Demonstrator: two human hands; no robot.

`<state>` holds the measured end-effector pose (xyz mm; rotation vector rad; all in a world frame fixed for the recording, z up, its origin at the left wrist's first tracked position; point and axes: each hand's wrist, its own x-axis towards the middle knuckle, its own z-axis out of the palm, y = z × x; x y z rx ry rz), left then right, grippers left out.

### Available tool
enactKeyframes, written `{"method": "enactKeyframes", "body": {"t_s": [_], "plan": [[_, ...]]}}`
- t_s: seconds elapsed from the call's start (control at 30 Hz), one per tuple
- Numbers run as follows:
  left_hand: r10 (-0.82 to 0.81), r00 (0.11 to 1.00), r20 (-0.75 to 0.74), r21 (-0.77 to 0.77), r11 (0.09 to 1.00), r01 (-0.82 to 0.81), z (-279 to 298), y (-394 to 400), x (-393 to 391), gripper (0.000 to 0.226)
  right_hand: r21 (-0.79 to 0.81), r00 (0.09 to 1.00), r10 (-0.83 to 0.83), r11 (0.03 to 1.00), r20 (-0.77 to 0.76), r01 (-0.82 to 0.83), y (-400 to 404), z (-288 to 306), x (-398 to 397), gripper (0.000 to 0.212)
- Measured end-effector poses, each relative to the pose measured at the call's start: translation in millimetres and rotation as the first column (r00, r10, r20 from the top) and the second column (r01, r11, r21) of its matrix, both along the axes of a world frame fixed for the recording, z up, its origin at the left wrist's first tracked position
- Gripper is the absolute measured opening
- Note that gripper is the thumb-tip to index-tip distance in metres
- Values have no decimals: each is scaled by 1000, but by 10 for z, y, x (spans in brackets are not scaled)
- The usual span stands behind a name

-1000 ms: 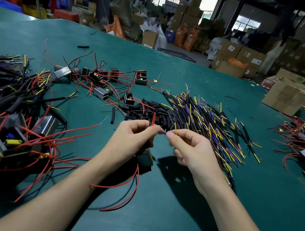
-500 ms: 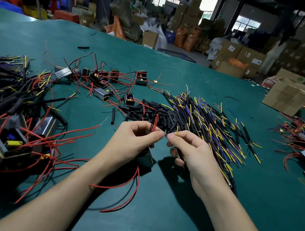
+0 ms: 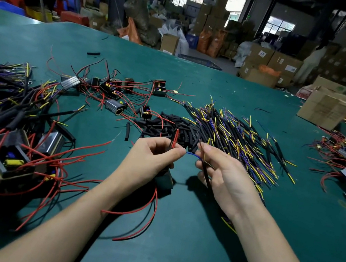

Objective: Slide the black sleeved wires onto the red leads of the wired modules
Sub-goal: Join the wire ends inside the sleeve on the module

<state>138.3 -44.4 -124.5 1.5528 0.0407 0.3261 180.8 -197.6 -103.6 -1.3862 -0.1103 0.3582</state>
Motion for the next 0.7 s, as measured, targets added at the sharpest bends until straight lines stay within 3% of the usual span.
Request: {"method": "enactKeyframes", "body": {"t_s": [0.13, 0.23, 0.43, 0.7], "plan": [[21, 1000, 4, 6, 1000, -21, -1, -4, 7, 12, 2, 999, 46, 999, -16, -46, -29, 18, 27, 16], [58, 998, 14, -16, 998, -58, -1, 2, 10, 14, -85, 996, 88, 993, 10, -87, -89, 51, 56, 17], [196, 980, -19, -133, 971, -196, -19, 61, 48, 12, -130, 994, -88, 987, 64, 95, -383, 190, 168, 17], [271, 960, -75, -242, 929, -281, -33, 98, 72, 12, -230, 995, -51, 971, 88, 70, -406, 151, 153, 18]]}}
